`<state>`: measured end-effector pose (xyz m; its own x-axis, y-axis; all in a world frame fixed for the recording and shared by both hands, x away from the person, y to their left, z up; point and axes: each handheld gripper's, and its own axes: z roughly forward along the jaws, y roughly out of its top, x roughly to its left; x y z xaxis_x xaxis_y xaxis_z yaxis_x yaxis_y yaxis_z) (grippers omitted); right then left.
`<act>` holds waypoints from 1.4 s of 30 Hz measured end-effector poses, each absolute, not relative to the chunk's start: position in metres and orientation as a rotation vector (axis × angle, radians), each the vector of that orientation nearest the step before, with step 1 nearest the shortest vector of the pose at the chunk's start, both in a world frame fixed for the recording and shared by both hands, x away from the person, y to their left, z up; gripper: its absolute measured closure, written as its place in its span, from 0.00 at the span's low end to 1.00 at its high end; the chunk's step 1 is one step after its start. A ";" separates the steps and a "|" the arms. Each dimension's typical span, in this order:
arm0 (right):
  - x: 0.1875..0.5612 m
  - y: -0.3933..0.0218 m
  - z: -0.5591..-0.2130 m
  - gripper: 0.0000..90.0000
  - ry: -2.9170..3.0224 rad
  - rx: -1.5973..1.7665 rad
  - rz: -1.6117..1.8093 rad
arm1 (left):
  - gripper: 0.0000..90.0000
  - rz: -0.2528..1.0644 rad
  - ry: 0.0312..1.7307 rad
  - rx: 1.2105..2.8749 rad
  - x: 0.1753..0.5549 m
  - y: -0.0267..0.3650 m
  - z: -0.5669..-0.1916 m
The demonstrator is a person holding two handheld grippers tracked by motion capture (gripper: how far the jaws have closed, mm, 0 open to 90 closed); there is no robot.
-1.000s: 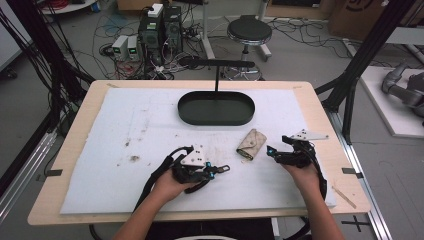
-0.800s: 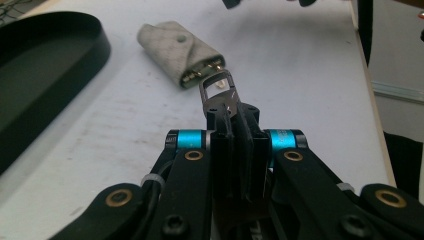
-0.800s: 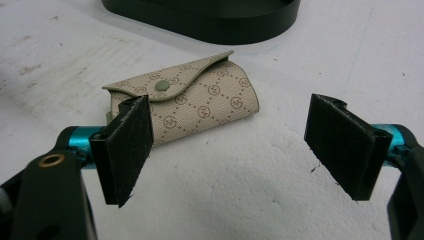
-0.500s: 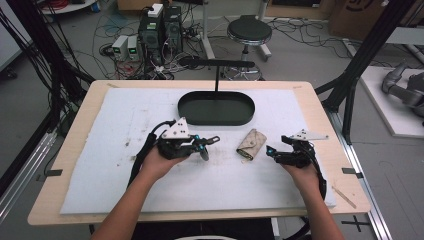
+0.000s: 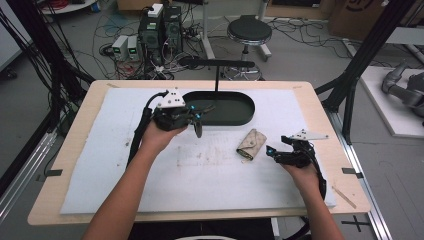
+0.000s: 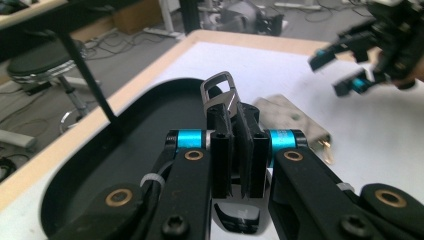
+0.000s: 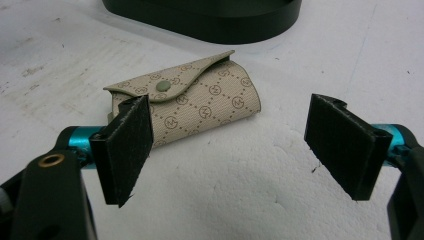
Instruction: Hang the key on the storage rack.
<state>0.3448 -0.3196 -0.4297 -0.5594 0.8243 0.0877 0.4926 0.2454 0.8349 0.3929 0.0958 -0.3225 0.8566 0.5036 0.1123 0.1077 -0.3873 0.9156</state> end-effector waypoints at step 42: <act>0.349 -0.323 -0.433 0.22 2.166 1.242 1.233 | 0.94 0.554 0.654 1.983 0.514 0.080 -0.295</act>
<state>0.3491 -0.3230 -0.4330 -0.5515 0.8269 0.1102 0.5170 0.2351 0.8231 0.5143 0.0798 -0.2947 0.7547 0.6459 0.1147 0.2192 -0.4130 0.8840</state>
